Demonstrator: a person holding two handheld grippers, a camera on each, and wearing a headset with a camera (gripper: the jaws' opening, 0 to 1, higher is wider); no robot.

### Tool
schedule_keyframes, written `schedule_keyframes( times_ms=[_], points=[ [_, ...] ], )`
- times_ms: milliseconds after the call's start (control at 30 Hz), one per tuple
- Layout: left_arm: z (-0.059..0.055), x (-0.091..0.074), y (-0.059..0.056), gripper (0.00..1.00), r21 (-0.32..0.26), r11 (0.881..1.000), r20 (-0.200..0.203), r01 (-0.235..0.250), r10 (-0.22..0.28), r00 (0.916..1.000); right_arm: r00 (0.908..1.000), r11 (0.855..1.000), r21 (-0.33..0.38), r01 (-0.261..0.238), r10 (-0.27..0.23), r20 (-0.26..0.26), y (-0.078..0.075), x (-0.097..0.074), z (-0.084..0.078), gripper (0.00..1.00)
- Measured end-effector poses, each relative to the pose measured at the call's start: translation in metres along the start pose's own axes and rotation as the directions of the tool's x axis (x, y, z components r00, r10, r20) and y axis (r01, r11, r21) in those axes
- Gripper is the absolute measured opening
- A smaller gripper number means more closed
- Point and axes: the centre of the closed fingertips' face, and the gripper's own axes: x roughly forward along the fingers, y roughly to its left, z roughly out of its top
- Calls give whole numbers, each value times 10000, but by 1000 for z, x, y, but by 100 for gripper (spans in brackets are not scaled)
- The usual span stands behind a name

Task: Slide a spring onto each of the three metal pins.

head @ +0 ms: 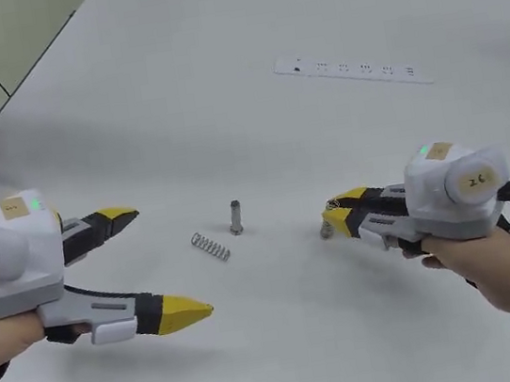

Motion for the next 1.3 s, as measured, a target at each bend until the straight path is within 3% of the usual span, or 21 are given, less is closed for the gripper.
schedule_keyframes(
  times_ms=[300, 433, 633, 733, 1300],
  points=[
    [0, 1, 1, 98, -29, 10000, 51, -19, 19, 10000, 9999, 9999, 71, -123, 123, -65, 5, 3, -6, 8],
    [3, 1, 1, 98, -15, 10000, 102, -26, 26, 9999, 9994, 9994, -215, -262, 256, -239, 8, 4, -6, 9],
    [4, 1, 0, 97, 75, 10000, 65, -12, 12, 10000, 9980, 9988, -367, -339, 318, -548, 14, 4, -11, 17],
    [6, 0, -1, 97, 45, 10000, 99, -22, 22, 9999, 9985, 9989, -391, -269, 250, -482, 14, 1, -9, 22],
    [11, 0, -8, 97, 193, 9998, 34, 56, -57, 10000, 9997, 9995, -225, 212, -208, 148, 10, -23, 4, 21]
  ],
)
